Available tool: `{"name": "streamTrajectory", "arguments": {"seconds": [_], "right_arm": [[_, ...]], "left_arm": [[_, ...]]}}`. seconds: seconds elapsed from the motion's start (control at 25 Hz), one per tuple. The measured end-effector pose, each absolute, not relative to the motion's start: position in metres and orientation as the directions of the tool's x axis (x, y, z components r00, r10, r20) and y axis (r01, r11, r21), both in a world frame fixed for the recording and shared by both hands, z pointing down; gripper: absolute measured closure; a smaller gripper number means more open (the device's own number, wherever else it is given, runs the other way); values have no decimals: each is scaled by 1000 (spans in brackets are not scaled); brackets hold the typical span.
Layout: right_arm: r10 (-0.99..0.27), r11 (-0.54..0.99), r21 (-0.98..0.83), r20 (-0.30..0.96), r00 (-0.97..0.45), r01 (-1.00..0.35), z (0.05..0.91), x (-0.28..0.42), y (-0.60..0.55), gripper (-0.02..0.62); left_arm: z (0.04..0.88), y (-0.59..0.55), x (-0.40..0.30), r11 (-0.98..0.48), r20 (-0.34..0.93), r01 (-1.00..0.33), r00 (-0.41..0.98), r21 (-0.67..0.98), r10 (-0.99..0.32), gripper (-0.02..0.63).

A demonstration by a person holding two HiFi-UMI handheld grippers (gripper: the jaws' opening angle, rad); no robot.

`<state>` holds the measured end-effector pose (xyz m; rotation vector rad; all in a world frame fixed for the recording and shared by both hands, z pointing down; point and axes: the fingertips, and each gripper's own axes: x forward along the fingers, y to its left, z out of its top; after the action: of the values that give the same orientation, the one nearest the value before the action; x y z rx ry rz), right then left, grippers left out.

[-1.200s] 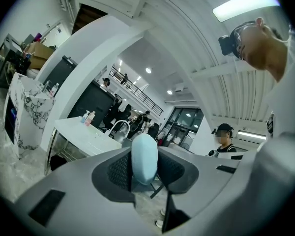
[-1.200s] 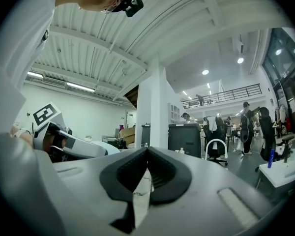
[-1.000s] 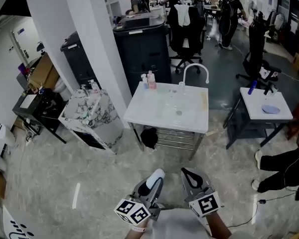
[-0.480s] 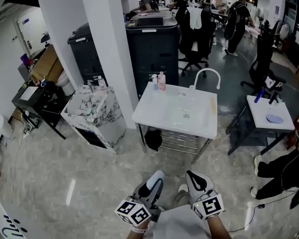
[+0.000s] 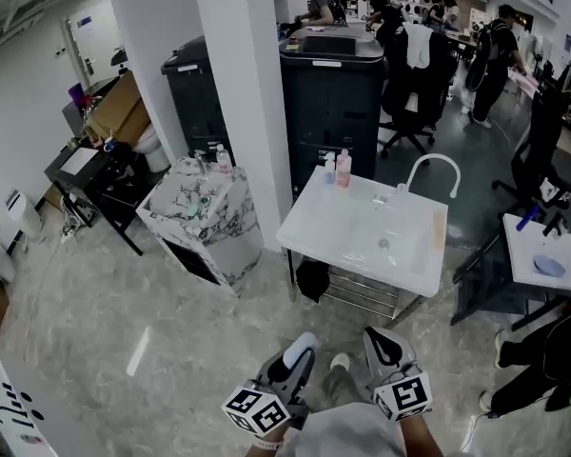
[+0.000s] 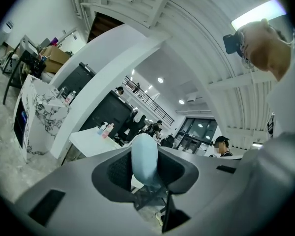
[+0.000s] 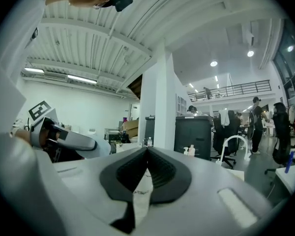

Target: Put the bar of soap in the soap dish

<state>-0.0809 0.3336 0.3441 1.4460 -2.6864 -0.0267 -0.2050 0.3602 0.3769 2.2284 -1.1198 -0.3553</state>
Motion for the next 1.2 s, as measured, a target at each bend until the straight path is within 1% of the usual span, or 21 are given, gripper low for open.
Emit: {"name": "streamTrajectory", "arguments": {"seconds": [0.12, 0.32, 0.6, 0.8, 0.92, 1.04, 1.2], "right_arm": [[-831, 555, 47, 61, -553, -830, 345, -71, 297, 583], [-838, 545, 100, 37, -545, -832, 331, -43, 229, 583], [-851, 525, 55, -3, -526, -849, 320, 2, 168, 583], [-846, 533, 32, -18, -534, -846, 324, 9, 147, 583], [-846, 532, 45, -24, -533, -846, 320, 11, 145, 583], [-857, 515, 22, -14, -516, -857, 323, 12, 148, 583], [-851, 526, 9, 5, -526, -850, 330, 6, 150, 583]], "left_arm": [[378, 324, -196, -447, 34, -636, 597, 630, -801, 485], [370, 255, -168, -471, 18, -630, 610, 617, -792, 485], [344, 183, -119, -529, -6, -618, 647, 582, -763, 485], [345, 163, -103, -535, 14, -631, 654, 562, -756, 485], [341, 161, -98, -551, 5, -626, 664, 552, -748, 485], [344, 165, -95, -545, 32, -627, 672, 556, -740, 485], [347, 166, -100, -543, 28, -632, 665, 554, -746, 485]]}}
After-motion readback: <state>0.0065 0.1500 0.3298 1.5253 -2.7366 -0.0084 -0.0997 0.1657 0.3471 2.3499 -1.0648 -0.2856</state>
